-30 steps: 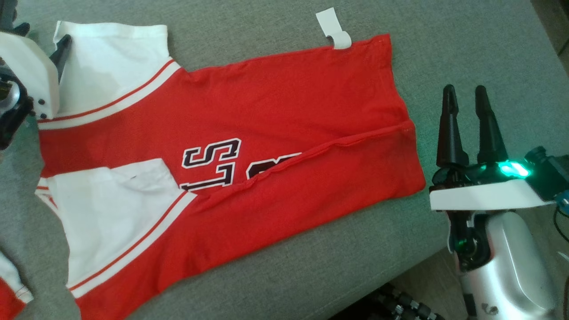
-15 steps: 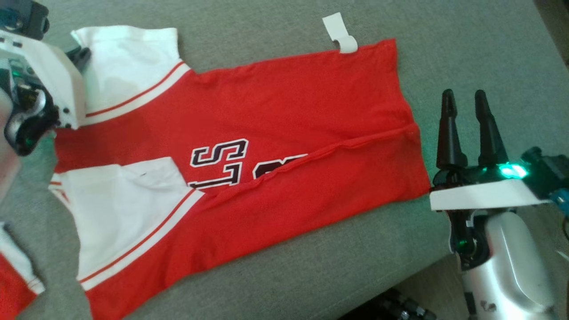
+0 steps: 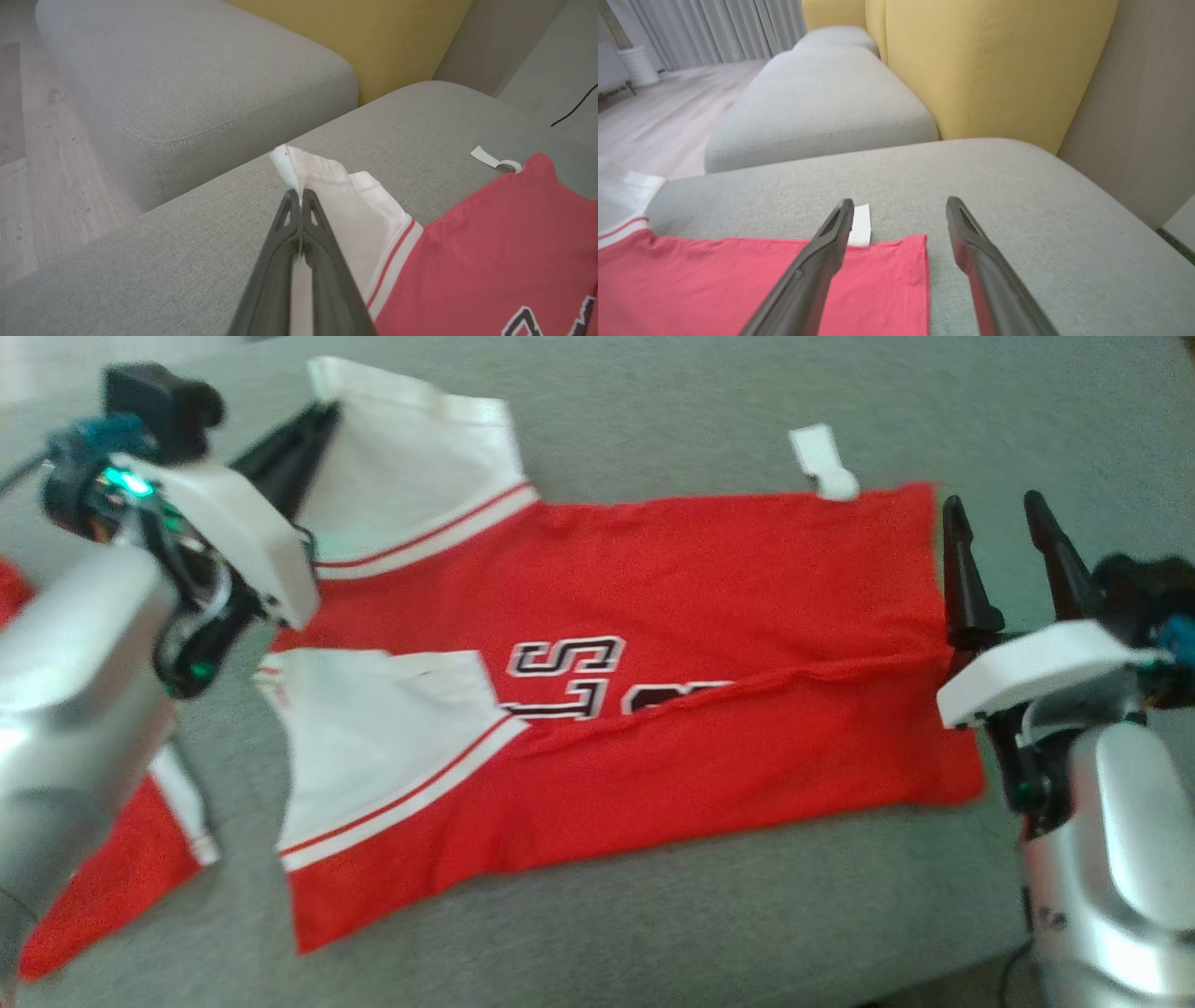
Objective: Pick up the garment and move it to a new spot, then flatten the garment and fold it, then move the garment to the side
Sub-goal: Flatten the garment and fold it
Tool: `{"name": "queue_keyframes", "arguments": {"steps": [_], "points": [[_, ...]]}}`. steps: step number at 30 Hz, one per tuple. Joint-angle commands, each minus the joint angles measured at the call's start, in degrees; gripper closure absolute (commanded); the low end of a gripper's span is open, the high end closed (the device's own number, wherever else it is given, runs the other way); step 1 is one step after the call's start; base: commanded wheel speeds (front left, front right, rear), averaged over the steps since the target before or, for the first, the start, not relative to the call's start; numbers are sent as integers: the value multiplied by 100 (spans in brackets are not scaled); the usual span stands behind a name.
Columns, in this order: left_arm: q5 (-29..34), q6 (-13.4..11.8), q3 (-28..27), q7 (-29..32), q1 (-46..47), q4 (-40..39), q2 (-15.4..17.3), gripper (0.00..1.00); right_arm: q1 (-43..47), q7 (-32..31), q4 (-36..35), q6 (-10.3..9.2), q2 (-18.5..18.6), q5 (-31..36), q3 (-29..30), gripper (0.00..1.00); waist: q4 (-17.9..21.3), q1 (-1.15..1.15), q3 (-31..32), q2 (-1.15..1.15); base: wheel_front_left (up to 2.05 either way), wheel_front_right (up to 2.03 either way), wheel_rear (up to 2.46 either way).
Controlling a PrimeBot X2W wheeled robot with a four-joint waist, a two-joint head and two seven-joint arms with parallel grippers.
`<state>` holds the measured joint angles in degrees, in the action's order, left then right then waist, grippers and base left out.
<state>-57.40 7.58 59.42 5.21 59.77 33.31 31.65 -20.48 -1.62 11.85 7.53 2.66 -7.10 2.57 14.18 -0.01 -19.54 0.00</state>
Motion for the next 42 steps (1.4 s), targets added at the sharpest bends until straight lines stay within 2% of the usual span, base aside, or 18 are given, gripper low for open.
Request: {"name": "queue_keyframes", "arguments": {"steps": [1,3,6,9,10,12,19,28,29,30,31,36,42], "points": [[16,-9,-182,-202,76,-224,160,100,-266,-386,-167,-4,161,27,-88,0,-425,1,238,0,0,0,0],[16,-9,-164,-291,28,-312,128,100,-327,-584,-133,-4,254,51,-52,0,-531,1,266,0,0,0,0],[73,-14,-99,-500,-131,-619,91,100,-531,-1216,160,-4,478,105,78,0,-794,1,316,0,0,0,0],[130,-61,-20,-603,-307,-991,76,100,-764,-1790,673,-4,625,218,395,0,-1034,1,326,0,0,0,0],[169,-114,31,-645,-424,-1264,95,100,-921,-2131,1073,-4,682,370,560,0,-1148,1,311,0,0,0,0],[206,-186,68,-664,-511,-1531,124,100,-1089,-2299,1403,-4,732,529,703,0,-1239,1,270,0,0,0,0],[287,-390,145,-632,-641,-2180,198,100,-1530,-2295,2231,-4,765,1028,1101,0,-1429,1,173,0,0,0,0],[242,-509,152,-563,-727,-2397,315,100,-1775,-2118,3010,-4,653,1461,1342,0,-1429,1,151,0,0,0,0],[240,-516,150,-561,-730,-2391,327,100,-1798,-2102,3110,-4,639,1468,1330,5,-1422,1,150,0,0,0,0],[233,-523,148,-559,-735,-2384,337,100,-1825,-2070,3197,-4,629,1467,1328,82,-1415,1,155,0,0,0,0],[224,-531,146,-557,-743,-2373,344,100,-1851,-2029,3273,-4,624,1466,1325,100,-1410,1,167,0,0,0,0],[157,-619,71,-593,-774,-2245,397,100,-2053,-1563,3489,-4,701,1267,1075,100,-1366,1,253,0,0,0,0],[-192,-672,-218,-660,-742,-2077,392,100,-2368,-1058,3510,-4,911,562,359,100,-1255,1,339,0,0,0,0]]}}
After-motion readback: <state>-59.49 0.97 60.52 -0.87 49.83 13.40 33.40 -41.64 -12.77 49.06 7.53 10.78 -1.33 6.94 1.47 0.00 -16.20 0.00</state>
